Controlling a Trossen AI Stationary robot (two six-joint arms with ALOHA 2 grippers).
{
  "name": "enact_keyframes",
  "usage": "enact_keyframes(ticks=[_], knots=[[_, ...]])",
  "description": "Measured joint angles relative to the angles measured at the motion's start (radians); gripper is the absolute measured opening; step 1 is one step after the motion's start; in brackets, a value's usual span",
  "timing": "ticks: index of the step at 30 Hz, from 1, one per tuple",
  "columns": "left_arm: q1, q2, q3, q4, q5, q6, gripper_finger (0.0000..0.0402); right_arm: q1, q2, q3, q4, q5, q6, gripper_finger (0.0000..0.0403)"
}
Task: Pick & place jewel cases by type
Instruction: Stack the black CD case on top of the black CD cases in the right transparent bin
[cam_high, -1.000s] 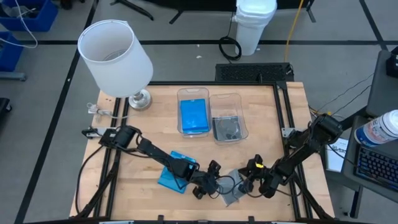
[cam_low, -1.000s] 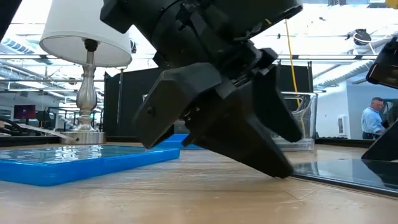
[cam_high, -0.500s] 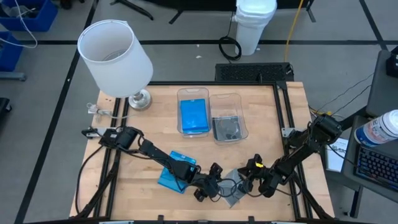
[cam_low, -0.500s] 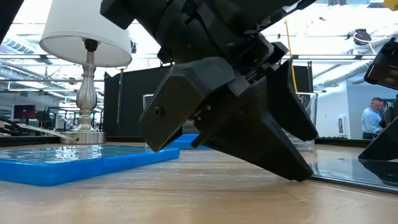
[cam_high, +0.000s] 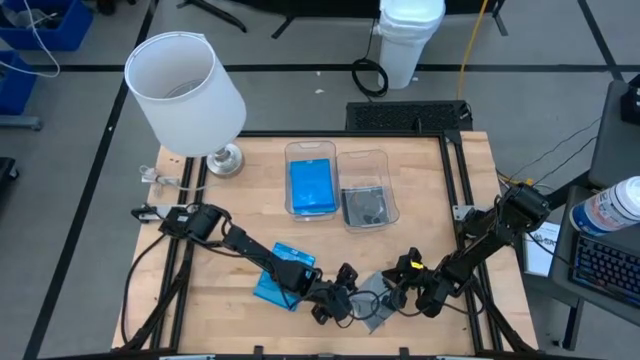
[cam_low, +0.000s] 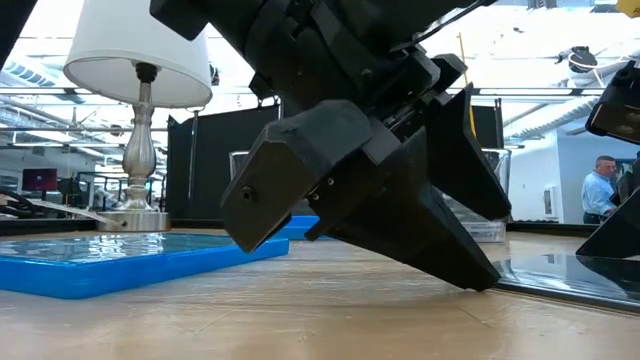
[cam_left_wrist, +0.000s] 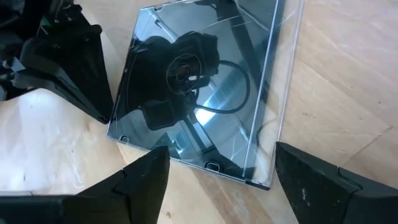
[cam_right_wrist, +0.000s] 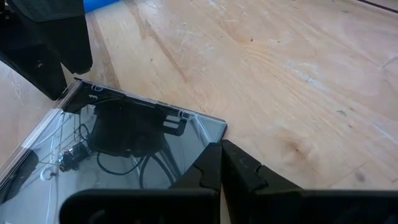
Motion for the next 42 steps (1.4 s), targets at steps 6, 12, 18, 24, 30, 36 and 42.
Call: enact_keyframes(ticks=[6, 12, 18, 24, 30, 36, 42], knots=[[-0.001, 0.000, 0.000, 0.033, -0.011, 0.007, 0.0285, 0.000, 0.000, 0.000, 0.000, 0.001, -0.002, 0.0000], [-0.002, -0.009, 0.011, 0.139, -0.102, 0.037, 0.0284, -0.001, 0.003, 0.001, 0.010, 0.004, -0.003, 0.0000], [0.050, -0.008, 0.011, 0.173, -0.325, 0.047, 0.0284, -0.005, 0.006, 0.007, 0.092, -0.044, -0.079, 0.0000], [0.079, -0.006, 0.008, 0.112, -0.217, -0.021, 0.0284, -0.008, 0.006, 0.006, 0.128, -0.067, -0.140, 0.0000], [0.065, -0.006, 0.007, 0.108, -0.157, -0.056, 0.0284, -0.013, 0.005, 0.006, 0.121, -0.068, -0.162, 0.0000], [0.070, -0.006, 0.006, 0.106, -0.097, -0.115, 0.0285, -0.014, 0.005, 0.005, 0.117, -0.053, -0.184, 0.0000], [0.075, -0.006, 0.005, 0.104, -0.057, -0.136, 0.0285, -0.020, 0.004, 0.004, 0.114, -0.042, -0.208, 0.0000]])
